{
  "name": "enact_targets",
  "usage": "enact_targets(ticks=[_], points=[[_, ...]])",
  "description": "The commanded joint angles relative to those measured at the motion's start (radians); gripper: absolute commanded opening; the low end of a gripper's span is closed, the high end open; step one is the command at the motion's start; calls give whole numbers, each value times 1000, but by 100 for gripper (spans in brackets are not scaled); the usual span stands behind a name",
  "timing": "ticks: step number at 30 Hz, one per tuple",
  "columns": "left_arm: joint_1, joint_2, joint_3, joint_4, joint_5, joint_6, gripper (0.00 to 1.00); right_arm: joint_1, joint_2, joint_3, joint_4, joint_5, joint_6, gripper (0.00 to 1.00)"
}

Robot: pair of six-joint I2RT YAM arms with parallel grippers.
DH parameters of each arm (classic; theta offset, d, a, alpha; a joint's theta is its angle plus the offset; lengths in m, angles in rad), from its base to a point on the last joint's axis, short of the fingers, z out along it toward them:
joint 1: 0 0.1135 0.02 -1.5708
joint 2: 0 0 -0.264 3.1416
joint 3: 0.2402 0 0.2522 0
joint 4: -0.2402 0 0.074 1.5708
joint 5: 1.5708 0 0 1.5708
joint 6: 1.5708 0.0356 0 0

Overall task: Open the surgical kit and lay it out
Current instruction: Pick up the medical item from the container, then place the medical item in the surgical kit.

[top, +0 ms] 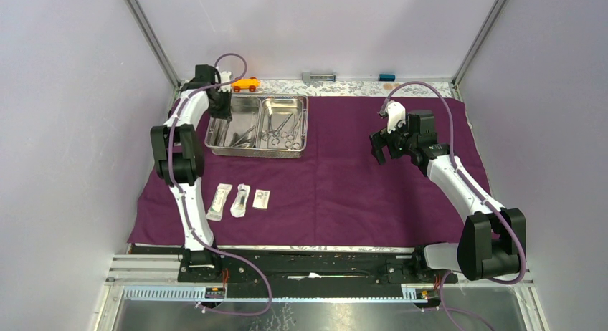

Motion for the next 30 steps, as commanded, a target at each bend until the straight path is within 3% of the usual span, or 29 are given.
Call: enact_targets(ticks=[1, 14, 18, 24, 30], points=[[-53, -187, -13, 32, 31, -20, 0, -1, -23, 22, 1, -10, 6, 99], [-328, -617, -484, 219, 17, -93, 0, 0, -57, 17, 17, -86, 69, 99], [-378, -704, -548, 288, 143, -147, 0, 1, -90, -9, 90, -226, 179, 99], [-409, -751, -589, 423, 460, -327, 0, 66, -55, -5, 256, -470, 355, 99], [-482, -797, -623, 574, 435, -429, 0, 183, 56, 90, 348, -554, 438, 98]])
